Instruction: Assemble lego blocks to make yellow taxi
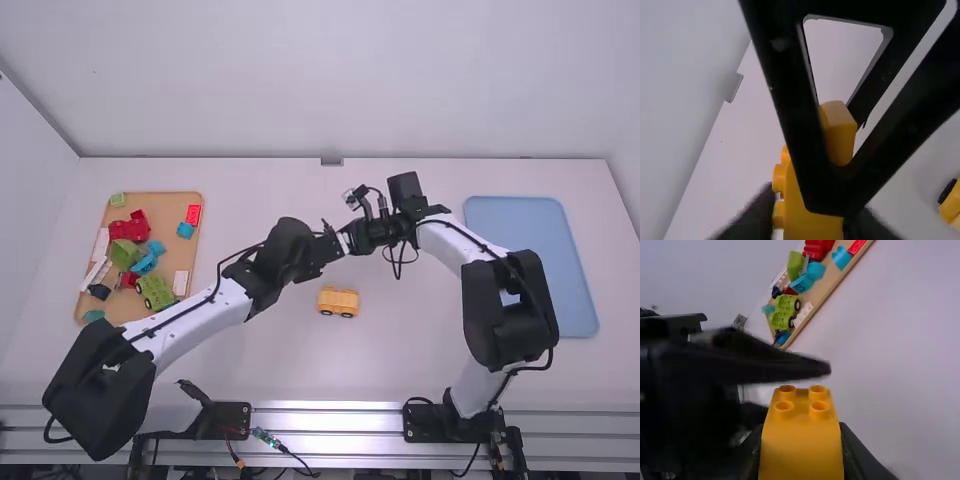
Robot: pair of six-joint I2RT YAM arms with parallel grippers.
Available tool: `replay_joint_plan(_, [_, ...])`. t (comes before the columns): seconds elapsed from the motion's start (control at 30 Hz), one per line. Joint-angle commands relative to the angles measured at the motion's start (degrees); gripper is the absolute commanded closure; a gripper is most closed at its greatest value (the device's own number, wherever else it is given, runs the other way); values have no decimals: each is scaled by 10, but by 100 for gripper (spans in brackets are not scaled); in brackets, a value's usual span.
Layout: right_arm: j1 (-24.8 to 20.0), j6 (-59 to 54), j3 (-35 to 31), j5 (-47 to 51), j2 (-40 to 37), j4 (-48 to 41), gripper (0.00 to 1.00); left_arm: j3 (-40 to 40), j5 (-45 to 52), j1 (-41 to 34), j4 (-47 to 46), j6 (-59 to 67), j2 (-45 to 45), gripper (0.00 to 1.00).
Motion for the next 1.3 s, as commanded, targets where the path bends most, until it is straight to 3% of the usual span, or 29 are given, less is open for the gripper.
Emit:
replay_joint_plan(0.0, [4,-6,14,-6,6,0,76,16,-3,-5,-5,-6,1,1])
replay_joint_plan(0.17, [4,-31,14,31,6,-2,79,16,-7,-4,-29,-50,-30,1])
replay_joint_plan(0.4, [-16,-127,14,32,5,-32,81,16,113,26,-101,-40,-122,1])
replay_joint_plan(0.57, [-37,-244,14,28,3,-85,82,16,334,107,-133,-63,-165,1])
replay_joint_plan(0.6, [-47,-291,14,27,-2,-110,82,16,435,155,-138,-76,-165,1])
replay_joint_plan(0.77, [-50,-407,15,23,-26,-173,82,16,630,240,-123,-95,-120,1])
replay_joint_plan(0.87, [-40,-501,15,19,-39,-220,83,16,701,249,-98,-102,-76,1])
replay_joint_plan(0.97, [-23,-593,15,24,-50,-262,83,16,734,241,-59,-140,-19,1])
replay_joint_plan(1.27, [-11,-595,15,28,-60,-256,89,16,775,234,-44,-135,59,1])
